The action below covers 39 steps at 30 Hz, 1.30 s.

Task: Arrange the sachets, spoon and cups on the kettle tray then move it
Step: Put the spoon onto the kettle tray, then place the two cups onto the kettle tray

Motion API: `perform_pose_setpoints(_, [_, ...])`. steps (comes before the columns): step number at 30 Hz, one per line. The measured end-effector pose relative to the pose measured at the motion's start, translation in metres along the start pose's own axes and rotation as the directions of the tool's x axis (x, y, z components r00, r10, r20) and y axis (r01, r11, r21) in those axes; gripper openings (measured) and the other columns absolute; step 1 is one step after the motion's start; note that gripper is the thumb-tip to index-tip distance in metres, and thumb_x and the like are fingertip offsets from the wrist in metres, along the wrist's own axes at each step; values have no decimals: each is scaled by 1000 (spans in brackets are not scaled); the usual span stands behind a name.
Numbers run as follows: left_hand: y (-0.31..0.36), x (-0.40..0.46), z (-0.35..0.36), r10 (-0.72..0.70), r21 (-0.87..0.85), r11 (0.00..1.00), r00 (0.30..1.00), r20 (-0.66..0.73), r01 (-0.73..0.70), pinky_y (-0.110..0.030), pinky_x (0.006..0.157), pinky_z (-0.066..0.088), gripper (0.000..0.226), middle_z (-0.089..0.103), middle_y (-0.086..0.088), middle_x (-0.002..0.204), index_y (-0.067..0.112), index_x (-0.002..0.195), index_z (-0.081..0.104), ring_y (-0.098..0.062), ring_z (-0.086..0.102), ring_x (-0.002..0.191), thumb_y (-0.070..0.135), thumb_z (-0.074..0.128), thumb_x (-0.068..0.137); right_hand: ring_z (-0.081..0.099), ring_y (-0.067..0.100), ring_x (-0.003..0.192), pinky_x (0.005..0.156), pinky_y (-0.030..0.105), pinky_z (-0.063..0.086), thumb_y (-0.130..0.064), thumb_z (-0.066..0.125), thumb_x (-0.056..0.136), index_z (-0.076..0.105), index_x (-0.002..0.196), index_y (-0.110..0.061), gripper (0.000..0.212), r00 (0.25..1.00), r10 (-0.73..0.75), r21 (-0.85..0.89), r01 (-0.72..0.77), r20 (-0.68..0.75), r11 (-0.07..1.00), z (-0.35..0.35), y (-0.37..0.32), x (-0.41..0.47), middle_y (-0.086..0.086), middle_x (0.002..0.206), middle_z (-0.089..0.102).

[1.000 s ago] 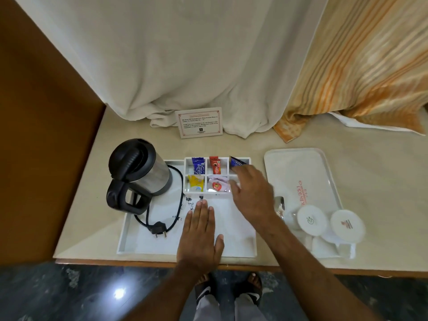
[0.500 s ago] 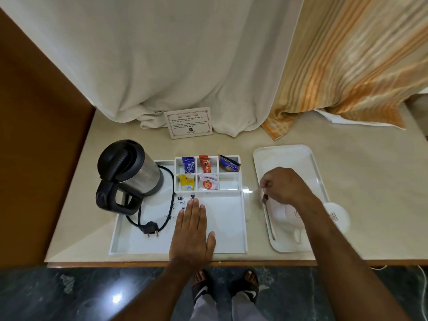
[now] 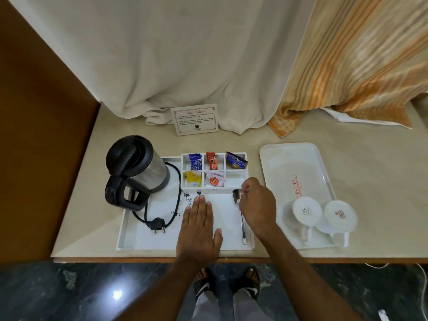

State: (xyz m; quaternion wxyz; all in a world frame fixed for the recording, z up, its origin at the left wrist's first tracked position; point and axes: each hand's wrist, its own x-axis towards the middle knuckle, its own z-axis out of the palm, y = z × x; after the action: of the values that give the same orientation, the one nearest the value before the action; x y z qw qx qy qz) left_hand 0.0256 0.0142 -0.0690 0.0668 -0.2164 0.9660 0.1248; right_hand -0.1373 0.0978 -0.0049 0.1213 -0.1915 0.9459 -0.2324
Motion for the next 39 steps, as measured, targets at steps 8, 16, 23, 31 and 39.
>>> perform_pose_setpoints(8, [-1,-1,3,-3,16,1000,1000,-4,3,-51,121,12,79,2,-19,163,4,154,8,-30,-3,151,49,31,93,59,17,77,71,30,52,-28,69,85,61,94,-19,15,992,17,28,-14,-123,1000,5,-2,-19,3,90,69])
perform_pose_setpoints(16, [2,1,-5,24,27,999,999,27,-25,-51,122,7,79,-3,-22,161,2,152,5,-33,-5,150,50,21,92,59,27,77,71,40,50,-12,56,88,62,94,-9,8,804,-374,-83,381,-462,921,-61,49,-66,10,87,67])
perform_pose_setpoints(23, [77,11,-38,99,-131,986,995,-10,-99,-50,121,-2,85,-6,-27,160,-3,151,1,-37,-12,148,51,29,92,35,30,129,105,45,35,-9,71,56,25,139,-21,95,955,257,64,-250,-146,966,-135,159,-58,8,145,34])
perform_pose_setpoints(31, [203,50,-37,61,-549,836,995,77,-9,-38,110,38,93,33,0,157,25,152,13,-20,38,139,54,67,82,49,20,119,95,32,45,-22,78,65,31,140,-29,89,984,79,208,-112,161,972,-115,187,-31,-1,132,46])
perform_pose_setpoints(39, [140,34,-82,-64,-670,741,990,-125,-37,-23,81,51,52,60,24,107,46,112,45,-1,57,100,47,71,67,54,12,94,68,23,42,-25,76,55,41,118,-38,73,999,-27,209,22,21,978,-119,120,-47,-14,104,53])
